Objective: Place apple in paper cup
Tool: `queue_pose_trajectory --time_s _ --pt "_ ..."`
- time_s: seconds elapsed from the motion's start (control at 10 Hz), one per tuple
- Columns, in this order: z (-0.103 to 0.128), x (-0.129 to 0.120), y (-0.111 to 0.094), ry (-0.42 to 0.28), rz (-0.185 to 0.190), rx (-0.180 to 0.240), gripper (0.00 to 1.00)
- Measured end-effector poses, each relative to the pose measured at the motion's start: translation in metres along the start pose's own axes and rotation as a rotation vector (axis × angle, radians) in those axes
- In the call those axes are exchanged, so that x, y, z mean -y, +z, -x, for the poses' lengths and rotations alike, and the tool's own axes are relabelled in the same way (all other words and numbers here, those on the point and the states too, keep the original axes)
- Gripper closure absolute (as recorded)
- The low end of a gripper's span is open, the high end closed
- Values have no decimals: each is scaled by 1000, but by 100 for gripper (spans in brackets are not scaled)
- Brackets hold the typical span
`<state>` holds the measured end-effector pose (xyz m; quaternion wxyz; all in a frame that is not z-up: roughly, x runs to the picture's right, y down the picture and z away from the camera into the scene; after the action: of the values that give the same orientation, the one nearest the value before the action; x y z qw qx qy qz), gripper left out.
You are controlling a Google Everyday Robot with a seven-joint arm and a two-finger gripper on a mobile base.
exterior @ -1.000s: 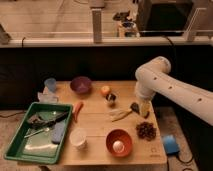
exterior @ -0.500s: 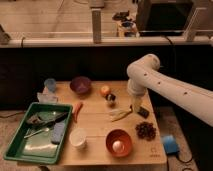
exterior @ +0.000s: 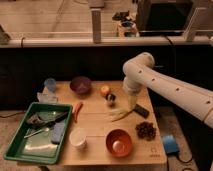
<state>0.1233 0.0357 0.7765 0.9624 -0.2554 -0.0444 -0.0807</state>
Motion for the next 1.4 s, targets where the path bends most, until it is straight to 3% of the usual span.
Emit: queue_pose_trajectory --time_s 1.4 --pt "44 61 31 -124 -34 60 20"
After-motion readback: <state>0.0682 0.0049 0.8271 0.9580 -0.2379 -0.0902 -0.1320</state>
